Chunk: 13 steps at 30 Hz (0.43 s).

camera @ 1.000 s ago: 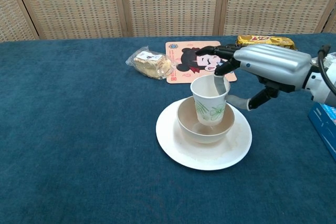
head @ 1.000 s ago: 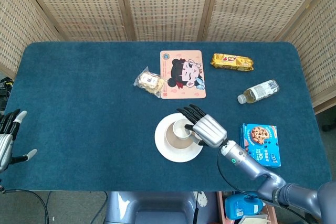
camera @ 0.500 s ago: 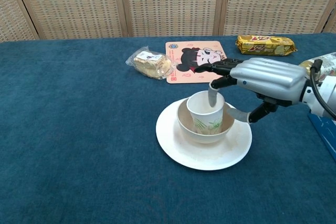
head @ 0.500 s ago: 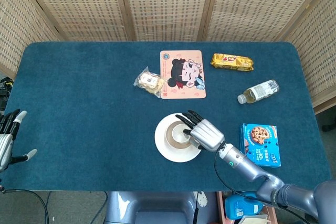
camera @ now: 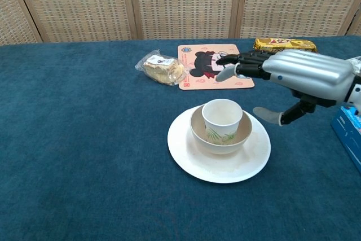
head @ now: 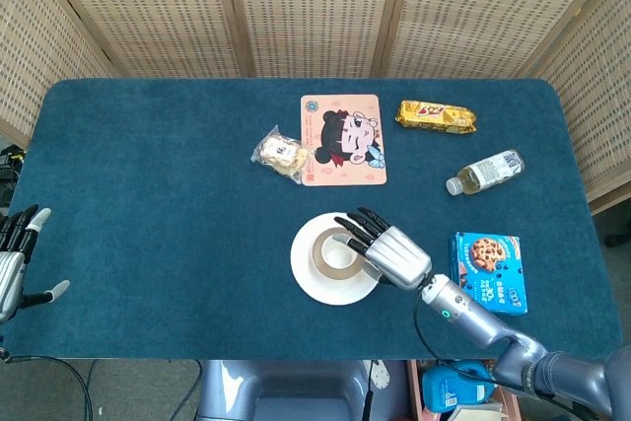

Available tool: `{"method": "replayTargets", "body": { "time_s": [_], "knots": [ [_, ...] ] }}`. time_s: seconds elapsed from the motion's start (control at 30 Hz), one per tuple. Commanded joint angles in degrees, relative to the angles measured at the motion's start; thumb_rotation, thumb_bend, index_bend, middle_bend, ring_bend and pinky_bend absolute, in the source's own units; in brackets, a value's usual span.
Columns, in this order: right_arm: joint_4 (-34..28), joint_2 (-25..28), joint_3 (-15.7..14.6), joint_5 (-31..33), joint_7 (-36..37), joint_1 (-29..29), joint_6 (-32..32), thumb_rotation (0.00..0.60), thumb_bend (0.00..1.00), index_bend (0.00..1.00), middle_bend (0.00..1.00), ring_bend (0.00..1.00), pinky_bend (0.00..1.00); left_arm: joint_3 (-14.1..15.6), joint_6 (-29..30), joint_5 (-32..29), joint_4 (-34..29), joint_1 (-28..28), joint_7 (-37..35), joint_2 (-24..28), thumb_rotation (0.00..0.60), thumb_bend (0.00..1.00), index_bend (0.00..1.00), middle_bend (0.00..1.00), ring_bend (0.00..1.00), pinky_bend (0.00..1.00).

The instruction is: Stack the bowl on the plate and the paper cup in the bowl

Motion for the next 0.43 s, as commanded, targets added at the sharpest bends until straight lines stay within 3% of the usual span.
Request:
{"method": "replayTargets", "body": {
  "time_s": [0.03,0.13,0.17,0.3,0.43],
  "knots": [
    [-2.99,3.6,-0.59,-0.8,0.5,-2.42,4.33,0.6,0.34,0.06,0.0,0.0,0.0,0.08,0.27,0.25,-0.02,0.13,-0.12,0.04,0.6,0.0,0.0,0.0,0.0,0.0],
    [-7.29,8.25,-1.81,0.74,0.32,-6.56,8.23,0.6,0.09,0.0,0.0,0.0,0.0,0.35,0.94,0.96,0.13,0.43,-0.17,-0.03,0.6,0.0,0.0,0.0,0.0,0.0],
    [-9.68,10.89,-2.51,3.88,0.22,-10.53,11.02,0.6,0.03,0.0,0.0,0.0,0.0,0.69,1.41,1.63,0.3,0.66,0.02,-0.18,0.6,0.0,0.0,0.0,0.0,0.0],
    [-14.83,14.87,-4.18,8.04,-1.78,-17.92,16.1,0.6,0.0,0.0,0.0,0.0,0.0,1.29,3.31,3.56,1.19,1.36,0.2,-1.08,0.6,0.0,0.0,0.0,0.0,0.0],
    [-15.31,15.09,-3.7,10.88,-4.34,-22.51,19.79,0.6,0.0,0.0,0.0,0.0,0.0,1.85,4.46,4.9,2.05,1.91,-0.18,-1.74,0.6,0.0,0.0,0.0,0.0,0.0]
  ]
}}
